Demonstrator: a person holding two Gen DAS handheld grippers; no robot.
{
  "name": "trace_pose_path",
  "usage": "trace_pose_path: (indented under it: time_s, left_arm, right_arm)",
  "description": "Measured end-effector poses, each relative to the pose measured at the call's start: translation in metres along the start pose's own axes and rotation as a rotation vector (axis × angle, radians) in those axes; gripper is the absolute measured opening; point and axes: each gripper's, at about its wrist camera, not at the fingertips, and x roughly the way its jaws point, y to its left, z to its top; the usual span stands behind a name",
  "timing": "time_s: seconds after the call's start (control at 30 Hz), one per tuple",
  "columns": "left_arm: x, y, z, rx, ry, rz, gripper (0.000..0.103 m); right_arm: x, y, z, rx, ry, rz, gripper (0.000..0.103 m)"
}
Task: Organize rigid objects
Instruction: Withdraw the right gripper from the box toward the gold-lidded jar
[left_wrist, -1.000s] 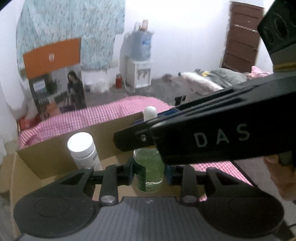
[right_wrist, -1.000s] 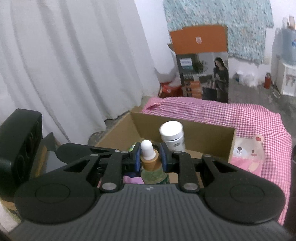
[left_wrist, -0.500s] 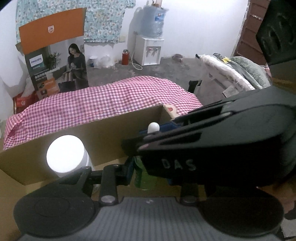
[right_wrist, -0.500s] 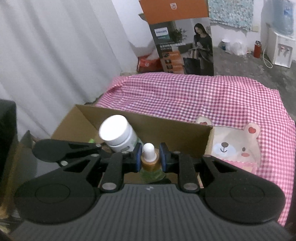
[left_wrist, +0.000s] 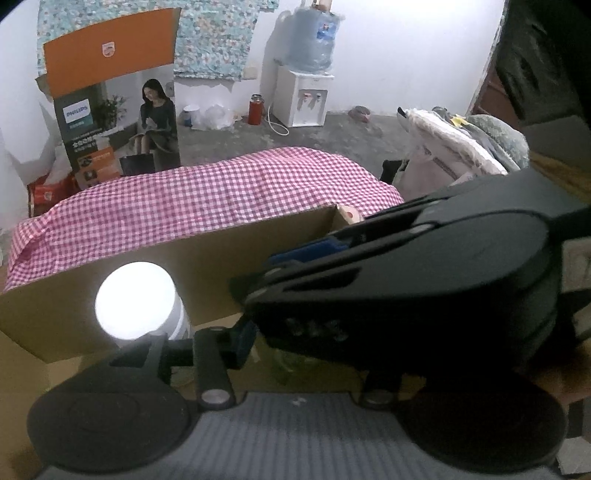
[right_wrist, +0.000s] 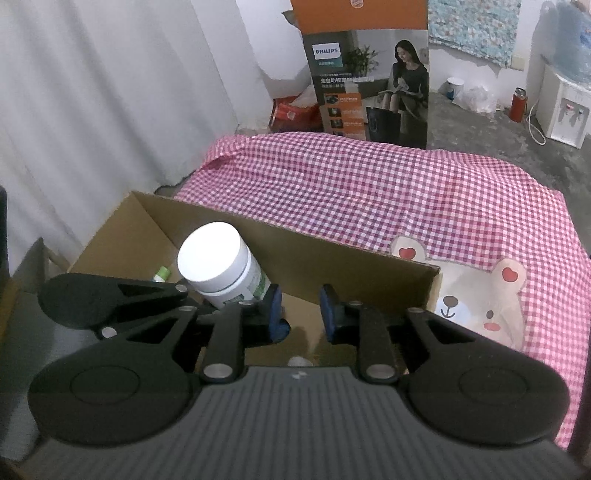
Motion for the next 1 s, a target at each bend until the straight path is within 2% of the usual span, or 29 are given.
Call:
trace_pose_path:
  time_s: [0.17,0.23,0.33,0.43,0.5,0.57,0.8,1.0]
  left_arm:
    - [-0.018,0.001,-0.001,-0.020,-0.027,-0.010,0.064]
    - [-0.029,0.000,-0.003,-0.024,-0.043,-0.019,0.068]
    - [-0.049,-0.004,-0.008,-0.005,-0.068,-0.025,0.074]
    - [-0.072,-0.011,-0.017,0.016,-0.092,-0.028,0.078]
    - [-0.089,-0.016,-0.025,0.035,-0.115,-0.030,0.082]
    - [-0.105,-0.020,-0.034,0.050,-0.133,-0.033,0.086]
    - [-0.154,-0.022,-0.075,0.047,-0.147,-0.048,0.091]
    - [-0.185,-0.007,-0.114,0.007,-0.135,-0.016,0.095]
  right_arm:
    - [-0.030,-0.004,-0.007,0.051,-0.084,0.014,0.038]
    - [-0.047,-0.003,-0.014,0.072,-0.133,0.020,0.050]
    - [-0.078,0.003,-0.031,0.100,-0.211,0.033,0.055]
    - [-0.111,0.011,-0.052,0.129,-0.298,0.054,0.073]
    - [-0.134,0.018,-0.069,0.132,-0.355,0.060,0.079]
    - [-0.152,0.026,-0.085,0.139,-0.391,0.065,0.081]
    - [-0.191,0.054,-0.139,0.163,-0.448,0.125,0.091]
    - [-0.199,0.081,-0.174,0.163,-0.435,0.177,0.092]
